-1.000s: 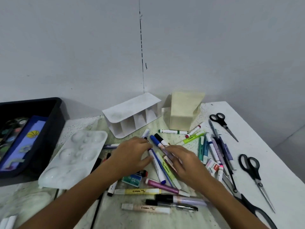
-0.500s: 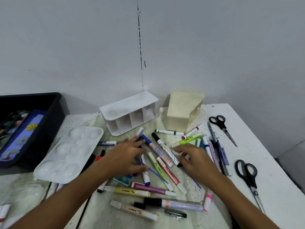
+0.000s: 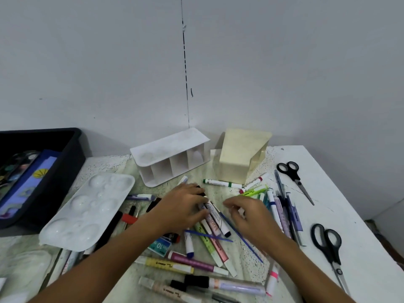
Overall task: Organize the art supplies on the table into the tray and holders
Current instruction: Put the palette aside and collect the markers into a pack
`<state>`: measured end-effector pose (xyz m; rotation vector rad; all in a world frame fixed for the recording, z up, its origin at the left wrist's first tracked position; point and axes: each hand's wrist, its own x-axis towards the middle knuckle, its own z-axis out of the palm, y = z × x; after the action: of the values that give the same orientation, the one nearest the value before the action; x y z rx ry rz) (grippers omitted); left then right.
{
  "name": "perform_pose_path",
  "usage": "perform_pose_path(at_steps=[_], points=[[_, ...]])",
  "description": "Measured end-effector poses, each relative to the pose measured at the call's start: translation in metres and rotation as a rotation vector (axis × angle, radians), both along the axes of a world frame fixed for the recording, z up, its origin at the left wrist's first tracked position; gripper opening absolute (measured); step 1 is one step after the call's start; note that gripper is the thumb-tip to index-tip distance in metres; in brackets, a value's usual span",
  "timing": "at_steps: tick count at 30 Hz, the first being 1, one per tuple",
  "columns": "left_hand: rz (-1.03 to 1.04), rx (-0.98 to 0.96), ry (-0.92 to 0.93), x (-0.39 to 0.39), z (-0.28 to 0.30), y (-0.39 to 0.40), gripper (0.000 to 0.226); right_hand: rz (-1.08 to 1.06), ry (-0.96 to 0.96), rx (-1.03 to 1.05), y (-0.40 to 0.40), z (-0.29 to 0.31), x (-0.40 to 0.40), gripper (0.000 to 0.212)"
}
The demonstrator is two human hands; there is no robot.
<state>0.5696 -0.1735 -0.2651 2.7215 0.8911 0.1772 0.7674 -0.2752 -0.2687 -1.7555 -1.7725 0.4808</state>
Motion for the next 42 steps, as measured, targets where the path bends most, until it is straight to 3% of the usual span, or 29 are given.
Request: perform_pose_path(at_steps=[6, 10, 13, 18, 23, 25, 32, 35, 38, 42], points=[[0.099, 0.091, -0.115, 0.024, 0.007, 0.013, 0.031, -0.282, 0.052, 0.086, 0.013, 0.008, 0.046, 0.020], [0.120, 0.107, -0.122, 0.053, 0.001, 0.023, 0.034, -0.407, -0.020, 0.091, 0.028, 0.008, 0.088, 0.023], [0.153, 0.112, -0.073, 0.065, -0.010, 0.028, 0.038, -0.338, -0.176, -0.034, 0.047, 0.004, 0.120, 0.028], [0.137, 0.071, -0.137, 0.065, -0.017, 0.028, 0.021, -0.132, -0.374, -0.209, 0.075, 0.008, 0.135, 0.036], [0.091, -0.028, -0.204, 0.061, -0.008, 0.028, 0.020, -0.093, -0.411, -0.317, 0.080, 0.018, 0.135, 0.022], [0.094, -0.056, -0.243, 0.057, -0.003, 0.025, 0.027, -0.064, -0.272, -0.327, 0.076, 0.023, 0.139, 0.016], [0.120, -0.384, -0.539, 0.045, 0.017, 0.008, 0.071, -0.071, 0.662, -0.259, 0.040, 0.049, 0.139, 0.014], [0.148, -0.517, -0.604, 0.038, 0.024, 0.002, 0.071, -0.164, 0.966, -0.120, 0.030, 0.052, 0.116, 0.019], [0.172, -0.612, -0.634, 0.024, 0.025, 0.000, 0.066, -0.244, 1.099, -0.016, 0.022, 0.053, 0.082, 0.029], [0.202, -0.742, -0.683, 0.000, 0.024, -0.003, 0.063, -0.236, 1.078, -0.030, 0.015, 0.050, 0.025, 0.027]])
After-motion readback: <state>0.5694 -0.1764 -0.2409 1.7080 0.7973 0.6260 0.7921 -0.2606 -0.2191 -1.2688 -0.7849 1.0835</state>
